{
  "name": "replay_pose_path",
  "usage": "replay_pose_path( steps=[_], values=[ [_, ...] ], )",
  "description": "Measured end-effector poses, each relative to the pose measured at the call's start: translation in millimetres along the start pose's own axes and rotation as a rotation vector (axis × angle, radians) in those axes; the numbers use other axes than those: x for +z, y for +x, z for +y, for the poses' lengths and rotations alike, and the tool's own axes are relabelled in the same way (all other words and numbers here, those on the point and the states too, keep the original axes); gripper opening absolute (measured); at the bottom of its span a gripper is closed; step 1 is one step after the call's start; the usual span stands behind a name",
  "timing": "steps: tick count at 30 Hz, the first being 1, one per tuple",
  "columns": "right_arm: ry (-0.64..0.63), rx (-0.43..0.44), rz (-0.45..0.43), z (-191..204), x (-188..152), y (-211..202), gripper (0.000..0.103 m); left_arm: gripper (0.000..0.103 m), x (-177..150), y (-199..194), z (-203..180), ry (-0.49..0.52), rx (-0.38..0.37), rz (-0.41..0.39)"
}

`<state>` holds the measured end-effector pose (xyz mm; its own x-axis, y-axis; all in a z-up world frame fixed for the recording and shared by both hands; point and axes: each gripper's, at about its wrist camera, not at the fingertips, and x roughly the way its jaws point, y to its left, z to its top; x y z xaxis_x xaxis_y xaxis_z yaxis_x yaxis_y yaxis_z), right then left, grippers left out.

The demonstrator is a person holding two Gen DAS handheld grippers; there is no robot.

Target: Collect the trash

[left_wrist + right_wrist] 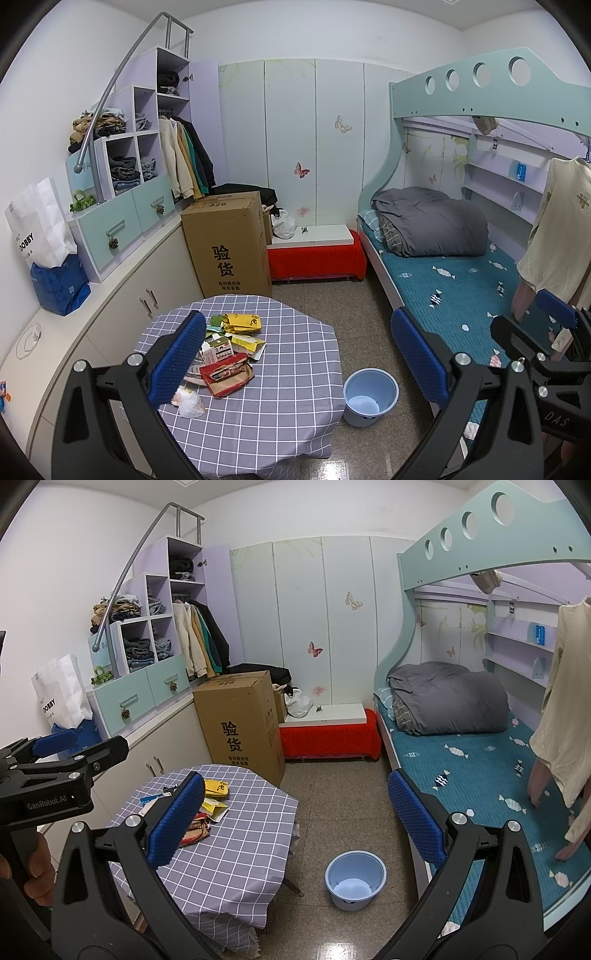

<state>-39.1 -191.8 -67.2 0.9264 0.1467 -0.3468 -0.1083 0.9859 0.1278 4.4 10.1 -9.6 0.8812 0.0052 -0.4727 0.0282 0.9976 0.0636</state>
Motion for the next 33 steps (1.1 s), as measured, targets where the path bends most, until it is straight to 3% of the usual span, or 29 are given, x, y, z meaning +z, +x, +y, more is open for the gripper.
replay_pose_path(
  steps=[33],
  values=[
    [0.009,0.035,0.063,-27,8,29,0.097,0.099,5,25,-21,-0.006,0.020,0.068]
  ],
)
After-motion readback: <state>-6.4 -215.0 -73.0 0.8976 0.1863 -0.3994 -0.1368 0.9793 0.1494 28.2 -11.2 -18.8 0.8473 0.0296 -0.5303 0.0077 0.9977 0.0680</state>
